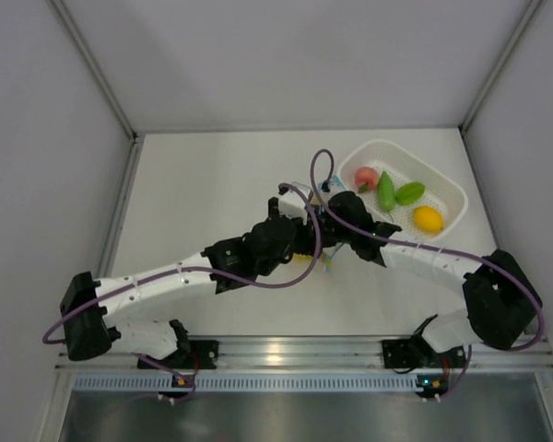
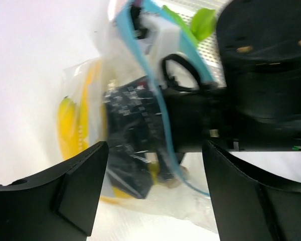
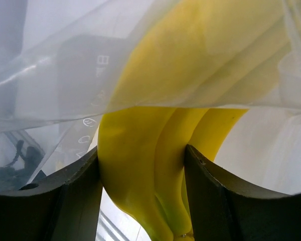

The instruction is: Open the zip-top bag and remove the fake food

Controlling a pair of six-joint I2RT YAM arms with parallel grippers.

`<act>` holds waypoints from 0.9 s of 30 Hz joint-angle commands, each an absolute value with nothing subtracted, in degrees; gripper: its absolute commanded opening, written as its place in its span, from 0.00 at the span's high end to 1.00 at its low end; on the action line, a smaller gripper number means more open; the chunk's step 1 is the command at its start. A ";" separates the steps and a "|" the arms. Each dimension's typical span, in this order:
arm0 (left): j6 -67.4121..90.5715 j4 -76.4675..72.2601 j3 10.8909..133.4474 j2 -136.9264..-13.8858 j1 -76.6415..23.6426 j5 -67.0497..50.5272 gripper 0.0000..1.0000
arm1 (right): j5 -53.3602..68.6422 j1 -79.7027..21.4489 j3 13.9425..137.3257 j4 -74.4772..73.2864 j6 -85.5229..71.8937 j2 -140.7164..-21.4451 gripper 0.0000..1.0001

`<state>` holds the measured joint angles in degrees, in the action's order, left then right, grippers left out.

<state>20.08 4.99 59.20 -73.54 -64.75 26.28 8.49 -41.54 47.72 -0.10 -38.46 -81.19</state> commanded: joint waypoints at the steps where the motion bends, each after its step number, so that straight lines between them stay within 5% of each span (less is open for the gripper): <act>1: 22.49 6.07 59.25 -71.47 -64.07 33.63 0.18 | 10.19 -39.91 48.08 5.98 -36.04 -76.03 1.00; 8: 29.44 6.06 52.40 -63.82 -62.50 42.81 0.04 | 17.38 -35.69 45.27 5.10 -30.86 -70.94 1.00; 22: 23.82 -12.11 37.45 -52.56 -53.53 6.27 0.01 | 20.56 -28.04 45.61 -5.45 -24.79 -59.24 1.00; 27: 24.17 -13.01 36.48 -56.41 -53.35 5.98 0.01 | 28.82 -25.75 45.35 -2.65 -25.57 -57.75 1.00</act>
